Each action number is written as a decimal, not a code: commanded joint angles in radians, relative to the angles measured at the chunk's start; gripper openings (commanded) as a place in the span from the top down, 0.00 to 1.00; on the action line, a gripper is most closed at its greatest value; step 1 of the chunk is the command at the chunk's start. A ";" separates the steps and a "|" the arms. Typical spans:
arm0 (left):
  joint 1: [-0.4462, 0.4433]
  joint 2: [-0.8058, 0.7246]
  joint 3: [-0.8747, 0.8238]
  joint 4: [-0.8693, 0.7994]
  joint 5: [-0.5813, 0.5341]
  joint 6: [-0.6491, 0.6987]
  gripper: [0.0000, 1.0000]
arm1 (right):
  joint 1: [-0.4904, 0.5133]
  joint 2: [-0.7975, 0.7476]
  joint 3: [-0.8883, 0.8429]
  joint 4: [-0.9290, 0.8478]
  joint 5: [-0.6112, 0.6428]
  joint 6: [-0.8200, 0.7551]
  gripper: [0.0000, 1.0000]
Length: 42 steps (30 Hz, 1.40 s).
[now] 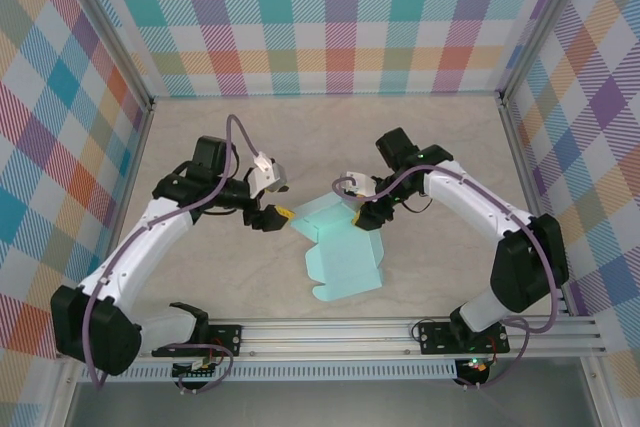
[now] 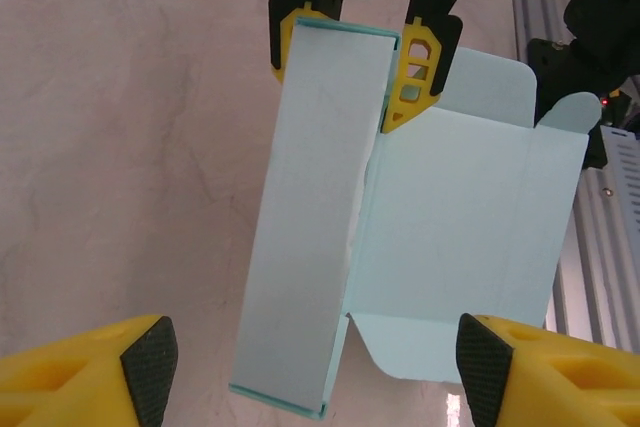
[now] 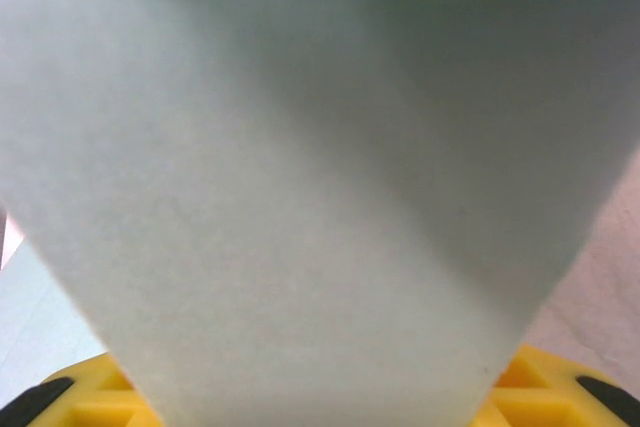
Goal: Fold the paper box
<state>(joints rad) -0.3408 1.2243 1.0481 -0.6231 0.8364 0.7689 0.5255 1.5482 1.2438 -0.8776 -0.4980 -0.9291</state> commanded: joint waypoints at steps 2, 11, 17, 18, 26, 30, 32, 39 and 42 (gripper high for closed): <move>-0.039 0.064 0.021 0.002 0.088 0.013 0.22 | 0.005 0.014 0.021 -0.020 -0.071 0.004 0.63; -0.161 0.176 0.061 0.030 -0.011 0.004 0.18 | 0.008 0.020 0.020 -0.001 -0.091 -0.017 0.64; -0.214 0.222 0.084 0.044 -0.007 -0.002 0.22 | 0.011 0.023 0.016 -0.002 -0.095 -0.017 0.63; -0.219 0.230 0.093 0.036 -0.011 -0.002 0.23 | 0.011 0.020 0.014 0.003 -0.094 -0.016 0.63; -0.237 0.250 0.083 0.084 -0.056 -0.007 0.21 | 0.017 0.004 0.011 0.005 -0.116 -0.046 0.63; -0.237 0.247 0.072 0.099 -0.075 0.007 0.22 | 0.020 -0.011 -0.007 -0.004 -0.106 -0.082 0.64; -0.235 0.228 0.067 0.102 -0.099 0.009 0.21 | 0.024 -0.015 -0.019 -0.011 -0.088 -0.086 0.64; -0.228 0.224 0.086 0.049 -0.075 0.060 0.23 | 0.034 -0.060 -0.073 0.011 -0.081 -0.097 0.64; -0.233 0.258 0.111 0.001 -0.015 0.077 0.27 | 0.034 -0.066 -0.067 0.011 -0.089 -0.097 0.63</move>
<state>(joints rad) -0.5663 1.4601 1.1236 -0.5640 0.7525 0.8028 0.5526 1.5166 1.1774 -0.8768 -0.5289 -0.9924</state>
